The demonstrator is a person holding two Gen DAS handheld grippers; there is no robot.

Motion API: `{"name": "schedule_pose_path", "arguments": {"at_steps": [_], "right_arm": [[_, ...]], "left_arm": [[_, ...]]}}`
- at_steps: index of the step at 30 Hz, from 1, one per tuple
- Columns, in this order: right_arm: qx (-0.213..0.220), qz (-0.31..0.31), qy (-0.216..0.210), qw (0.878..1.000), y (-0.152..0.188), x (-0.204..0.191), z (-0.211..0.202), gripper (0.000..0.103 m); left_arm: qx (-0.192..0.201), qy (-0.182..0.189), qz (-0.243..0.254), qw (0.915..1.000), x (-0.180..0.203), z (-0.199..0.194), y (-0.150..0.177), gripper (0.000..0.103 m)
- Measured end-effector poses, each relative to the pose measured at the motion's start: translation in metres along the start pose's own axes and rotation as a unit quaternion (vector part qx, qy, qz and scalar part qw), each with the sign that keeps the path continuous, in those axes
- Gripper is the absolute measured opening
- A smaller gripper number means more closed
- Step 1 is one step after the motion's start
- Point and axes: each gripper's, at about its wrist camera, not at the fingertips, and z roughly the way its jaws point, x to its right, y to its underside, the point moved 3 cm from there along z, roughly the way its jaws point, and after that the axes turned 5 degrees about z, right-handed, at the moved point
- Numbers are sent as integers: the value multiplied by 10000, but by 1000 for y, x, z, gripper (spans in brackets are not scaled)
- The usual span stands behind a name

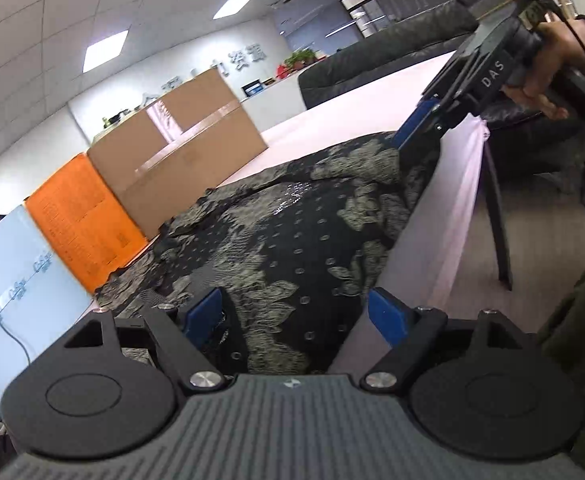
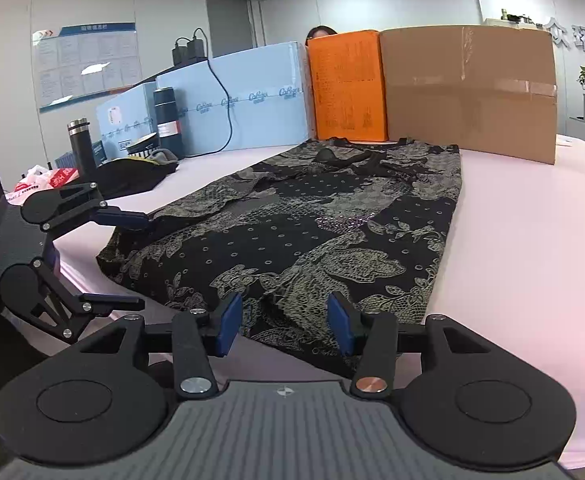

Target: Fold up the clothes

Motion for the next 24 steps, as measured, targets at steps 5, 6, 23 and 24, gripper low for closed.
{"name": "schedule_pose_path", "arguments": {"at_steps": [5,6,23,24], "right_arm": [[-221,-297,-590,9976,6,-17,-2,70],[-209,-359,-662,9969,6,-21,-2,71],[229,979,-563,9933,1,65,-33,81],[178,1041,-611,9925,5,68,-32,81]], "left_arm": [[422,340,193,9983,11,-16,-2,80],[503,370,251,9977,13,-19,-2,80],[248,-121,-2212,9748,-53,-48,49,85],[204,-105,-2269,9736,-53,-46,50,85]]}}
